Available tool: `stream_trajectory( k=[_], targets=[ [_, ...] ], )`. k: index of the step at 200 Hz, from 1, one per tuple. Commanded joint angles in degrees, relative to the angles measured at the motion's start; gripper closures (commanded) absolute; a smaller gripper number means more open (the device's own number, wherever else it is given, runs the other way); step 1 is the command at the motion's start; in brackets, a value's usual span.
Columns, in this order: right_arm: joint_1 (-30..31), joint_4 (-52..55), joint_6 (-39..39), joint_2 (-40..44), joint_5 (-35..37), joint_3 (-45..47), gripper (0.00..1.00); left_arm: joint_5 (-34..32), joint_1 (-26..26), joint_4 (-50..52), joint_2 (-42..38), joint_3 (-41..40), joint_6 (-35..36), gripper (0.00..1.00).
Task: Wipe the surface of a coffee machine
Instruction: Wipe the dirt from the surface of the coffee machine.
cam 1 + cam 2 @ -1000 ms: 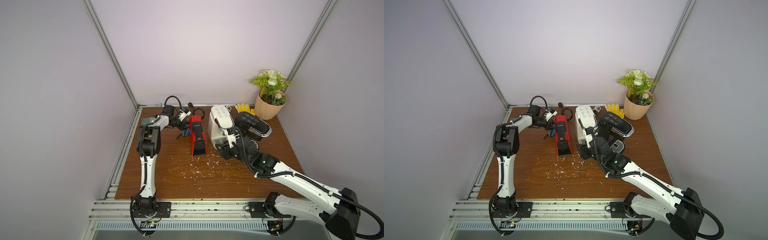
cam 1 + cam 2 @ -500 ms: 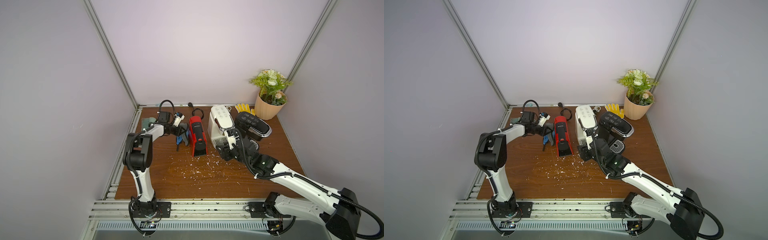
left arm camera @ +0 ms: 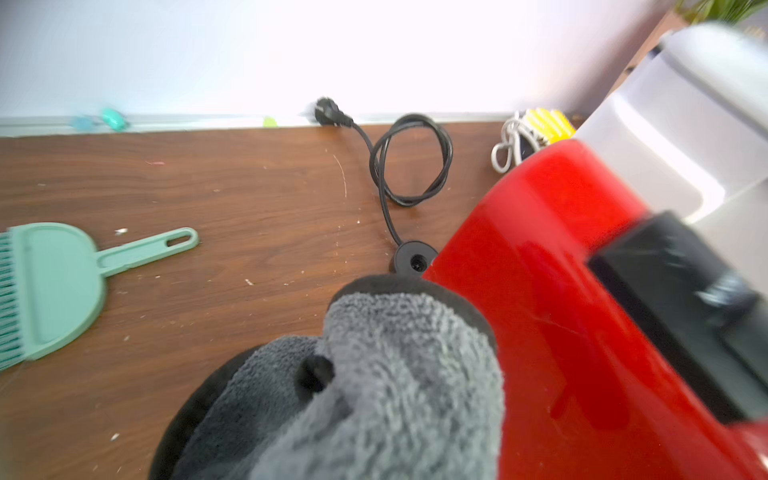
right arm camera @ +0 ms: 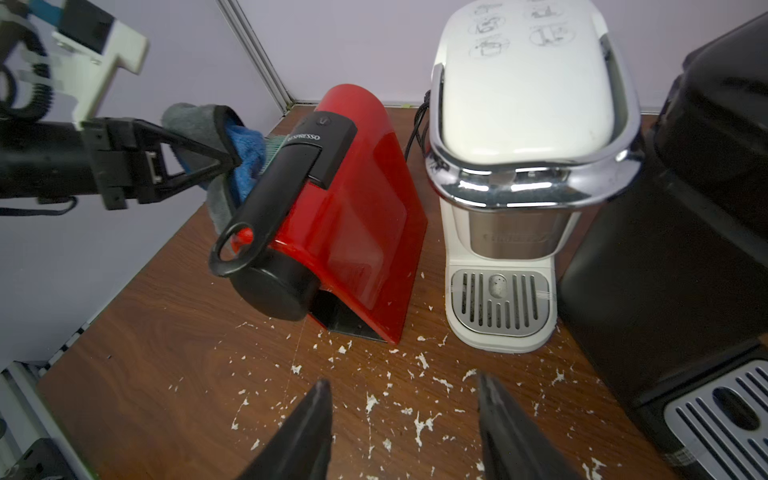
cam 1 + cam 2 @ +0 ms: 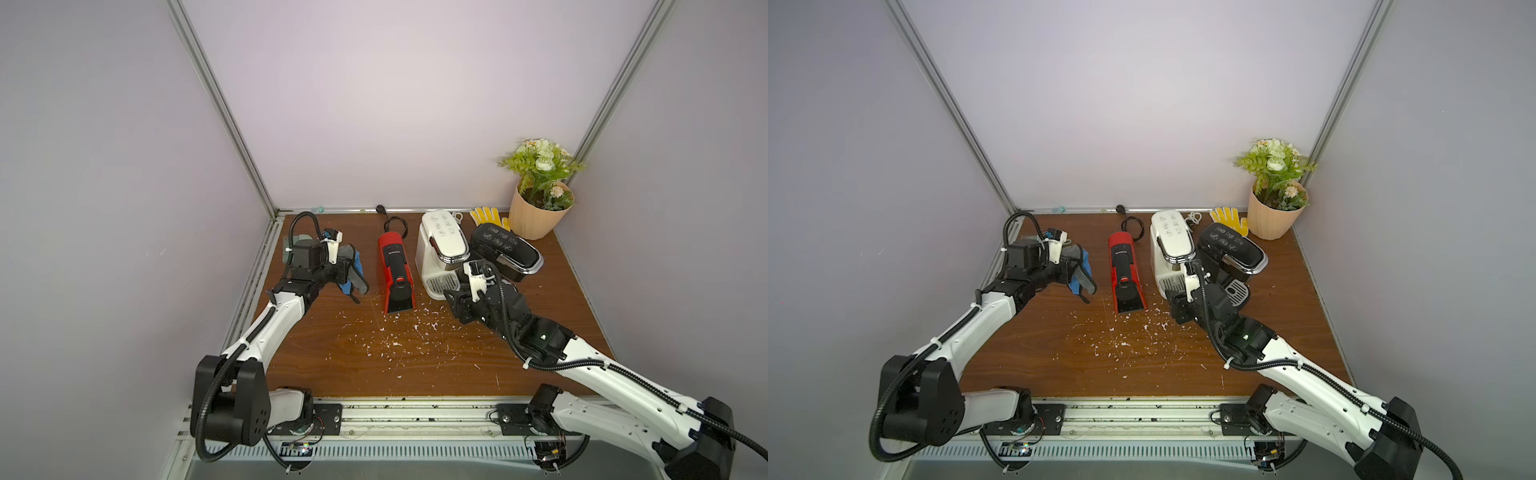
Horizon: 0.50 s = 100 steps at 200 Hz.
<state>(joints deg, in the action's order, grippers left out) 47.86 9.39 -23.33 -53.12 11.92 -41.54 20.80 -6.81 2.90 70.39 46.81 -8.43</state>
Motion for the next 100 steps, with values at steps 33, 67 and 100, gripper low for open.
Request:
stream_trajectory(
  k=[33,67,100],
  targets=[
    [-0.48,0.93,-1.92,3.55,4.32,2.49,0.41,2.59,-3.39,5.7,-14.62,-6.91,-8.22,1.0],
    [-1.64,2.09,-4.34,5.67,7.18,5.35,0.41,0.85,-10.79,12.29,-24.86,-11.46,-13.74,1.0],
    [-5.38,1.0,-6.76,6.76,6.58,9.36,0.41,-3.8,-23.29,17.39,-30.16,-13.76,-21.94,1.0]
  ],
)
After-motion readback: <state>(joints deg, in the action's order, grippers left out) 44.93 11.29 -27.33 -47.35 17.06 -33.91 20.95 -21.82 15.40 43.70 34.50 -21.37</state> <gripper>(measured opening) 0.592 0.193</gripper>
